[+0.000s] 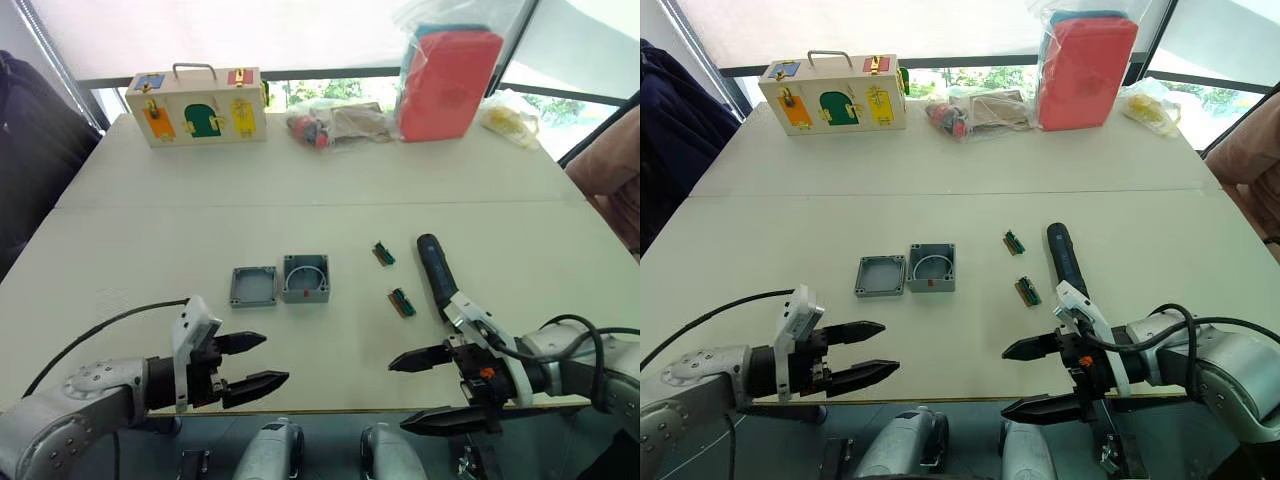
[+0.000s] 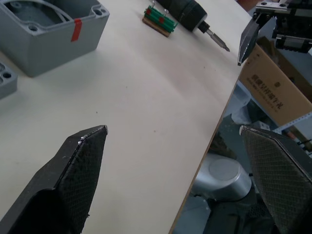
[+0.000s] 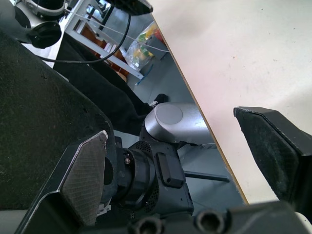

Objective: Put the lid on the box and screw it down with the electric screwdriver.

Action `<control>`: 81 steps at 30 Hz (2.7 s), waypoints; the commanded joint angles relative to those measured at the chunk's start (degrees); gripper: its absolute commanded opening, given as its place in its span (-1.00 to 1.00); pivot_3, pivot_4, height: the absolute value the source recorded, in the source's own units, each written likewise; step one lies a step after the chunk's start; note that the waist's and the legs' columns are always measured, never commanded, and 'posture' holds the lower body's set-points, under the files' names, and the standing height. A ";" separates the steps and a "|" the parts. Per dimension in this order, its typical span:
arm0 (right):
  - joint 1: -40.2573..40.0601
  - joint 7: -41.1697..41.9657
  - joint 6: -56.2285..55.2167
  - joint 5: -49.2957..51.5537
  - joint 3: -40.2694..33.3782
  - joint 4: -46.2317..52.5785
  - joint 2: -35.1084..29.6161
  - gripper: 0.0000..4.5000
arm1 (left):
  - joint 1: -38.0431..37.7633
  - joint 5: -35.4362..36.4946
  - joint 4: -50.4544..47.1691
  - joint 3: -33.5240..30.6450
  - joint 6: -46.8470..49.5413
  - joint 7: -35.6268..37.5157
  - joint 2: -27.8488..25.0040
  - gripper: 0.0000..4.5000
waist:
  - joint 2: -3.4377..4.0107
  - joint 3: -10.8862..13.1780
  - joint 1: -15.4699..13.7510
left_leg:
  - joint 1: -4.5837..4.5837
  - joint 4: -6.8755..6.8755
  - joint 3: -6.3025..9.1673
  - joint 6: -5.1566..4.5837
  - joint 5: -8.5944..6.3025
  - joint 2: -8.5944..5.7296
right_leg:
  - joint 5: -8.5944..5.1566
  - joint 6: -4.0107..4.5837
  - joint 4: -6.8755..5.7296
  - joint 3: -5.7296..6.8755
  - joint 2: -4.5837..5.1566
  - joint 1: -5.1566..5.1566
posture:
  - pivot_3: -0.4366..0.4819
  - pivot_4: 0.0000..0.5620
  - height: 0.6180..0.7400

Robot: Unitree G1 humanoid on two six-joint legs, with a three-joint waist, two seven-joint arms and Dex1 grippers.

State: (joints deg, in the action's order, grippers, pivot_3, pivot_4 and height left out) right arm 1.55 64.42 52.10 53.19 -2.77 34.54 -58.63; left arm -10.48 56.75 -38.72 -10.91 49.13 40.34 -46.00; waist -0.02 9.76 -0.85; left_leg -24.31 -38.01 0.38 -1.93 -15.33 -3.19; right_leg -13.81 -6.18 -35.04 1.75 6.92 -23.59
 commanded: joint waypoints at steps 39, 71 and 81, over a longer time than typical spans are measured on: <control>19.04 -32.59 2.76 -2.39 4.88 7.60 8.40 1.00 | 68.86 -32.36 36.43 38.67 -6.25 33.01 -6.34 0.99 | -0.20 0.13 -1.20 | 0.01 -0.17 -0.20 -0.06 0.05 -0.21 | 0.16 -0.27 -0.17 0.07 -0.28 0.07 | -0.05 -0.47 1.00; 16.05 -43.44 6.75 -7.48 5.35 12.00 15.75 1.00 | 67.62 -54.66 49.53 46.04 -17.51 42.36 11.04 -0.03 | -0.41 0.27 0.13 | -0.09 -0.32 -0.06 -0.12 0.03 -0.08 | 0.07 -0.52 -0.63 0.06 -0.37 -0.11 | -0.05 -0.47 1.00; 14.99 -42.86 6.43 -8.43 4.37 11.45 15.55 1.00 | 67.30 -56.48 50.53 45.36 -21.26 43.85 12.32 -0.97 | -0.41 0.25 0.04 | -0.05 -0.38 -0.05 -0.13 0.03 -0.11 | 0.04 -0.55 -0.74 0.05 -0.34 -0.07 | -0.05 -0.47 1.00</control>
State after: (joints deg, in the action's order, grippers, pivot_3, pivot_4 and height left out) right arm 16.56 21.18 59.24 45.12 3.18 45.17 -43.09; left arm 56.41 0.60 11.64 34.75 29.79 83.10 -33.90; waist -0.44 10.00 -0.82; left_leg -24.36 -38.41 0.34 -2.06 -15.30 -3.30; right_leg -13.77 -6.73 -35.79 1.81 6.57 -23.65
